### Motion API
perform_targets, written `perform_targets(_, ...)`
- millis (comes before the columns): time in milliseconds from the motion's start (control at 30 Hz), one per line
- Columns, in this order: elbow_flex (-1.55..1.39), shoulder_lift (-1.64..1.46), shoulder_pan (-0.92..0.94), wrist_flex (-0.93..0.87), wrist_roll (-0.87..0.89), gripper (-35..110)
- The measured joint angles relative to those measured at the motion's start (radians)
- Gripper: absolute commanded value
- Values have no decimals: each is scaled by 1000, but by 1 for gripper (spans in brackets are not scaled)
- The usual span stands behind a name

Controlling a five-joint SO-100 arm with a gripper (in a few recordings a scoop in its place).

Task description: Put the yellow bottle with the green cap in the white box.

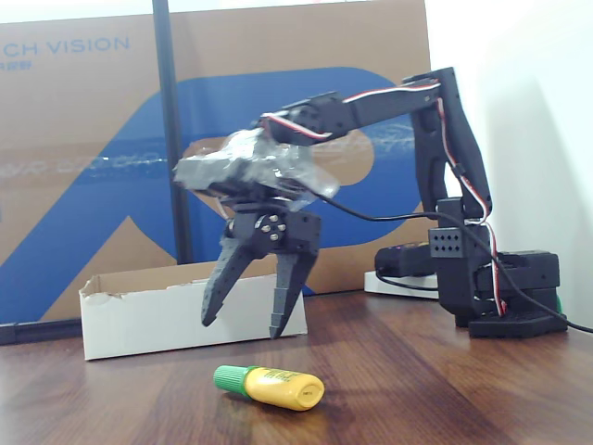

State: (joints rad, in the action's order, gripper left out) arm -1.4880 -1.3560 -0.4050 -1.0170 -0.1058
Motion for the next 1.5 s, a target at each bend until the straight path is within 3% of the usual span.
perform_targets(467,92,87,17,-350,12,34)
perform_targets(867,91,-8,35,-365,51,34)
perform_targets(1500,276,267,8,-305,37,31)
